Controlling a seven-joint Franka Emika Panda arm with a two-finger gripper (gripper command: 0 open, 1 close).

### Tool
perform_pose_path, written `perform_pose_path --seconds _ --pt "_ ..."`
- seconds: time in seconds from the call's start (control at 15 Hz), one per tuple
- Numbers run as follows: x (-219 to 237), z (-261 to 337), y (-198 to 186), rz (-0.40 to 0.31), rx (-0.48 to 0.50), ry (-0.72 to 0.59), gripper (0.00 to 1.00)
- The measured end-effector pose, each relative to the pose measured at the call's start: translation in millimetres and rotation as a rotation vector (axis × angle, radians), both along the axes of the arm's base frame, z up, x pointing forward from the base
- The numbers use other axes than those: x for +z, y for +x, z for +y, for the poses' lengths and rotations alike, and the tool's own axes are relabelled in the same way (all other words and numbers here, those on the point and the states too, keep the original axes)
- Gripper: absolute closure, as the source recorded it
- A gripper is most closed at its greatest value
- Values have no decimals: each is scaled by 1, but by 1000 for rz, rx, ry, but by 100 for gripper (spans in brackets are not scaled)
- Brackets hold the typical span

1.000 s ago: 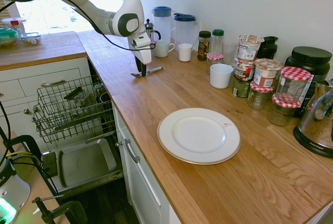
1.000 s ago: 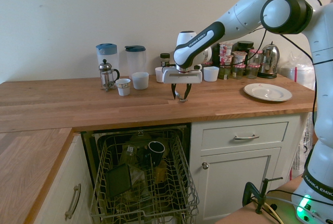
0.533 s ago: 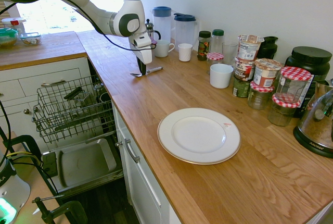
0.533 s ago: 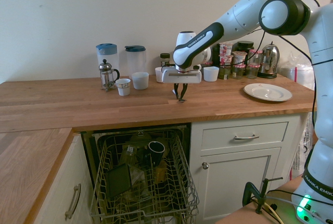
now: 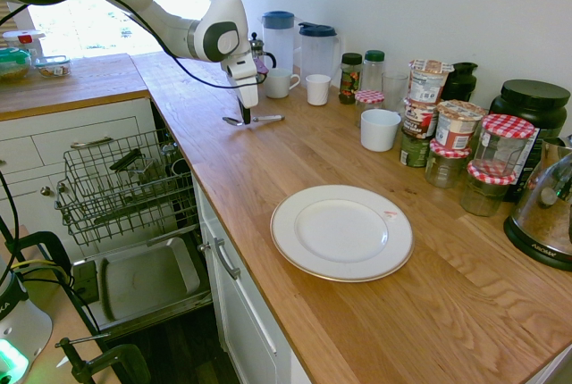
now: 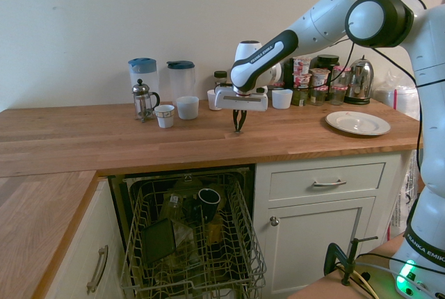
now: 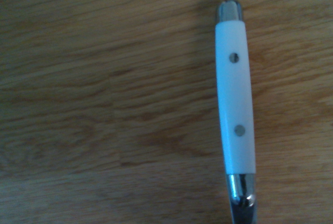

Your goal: Put the spoon in the dishwasher

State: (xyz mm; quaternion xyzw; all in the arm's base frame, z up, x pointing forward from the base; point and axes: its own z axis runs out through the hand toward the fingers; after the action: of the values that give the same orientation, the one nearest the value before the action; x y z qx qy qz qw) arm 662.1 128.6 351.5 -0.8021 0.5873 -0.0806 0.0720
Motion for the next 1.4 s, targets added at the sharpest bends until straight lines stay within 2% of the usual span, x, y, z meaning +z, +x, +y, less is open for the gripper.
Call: perform_pose_path --seconds 0.4,0.87,1.13,1.27,1.4 --pt "65 59 -32 -59 5 -10 100" --pt "86 81 -114 -59 31 6 100" --pt "75 94 -124 -103 68 -8 100" --pt "53 104 -148 -139 78 -18 100" --pt "37 118 -188 -177 82 -26 100"
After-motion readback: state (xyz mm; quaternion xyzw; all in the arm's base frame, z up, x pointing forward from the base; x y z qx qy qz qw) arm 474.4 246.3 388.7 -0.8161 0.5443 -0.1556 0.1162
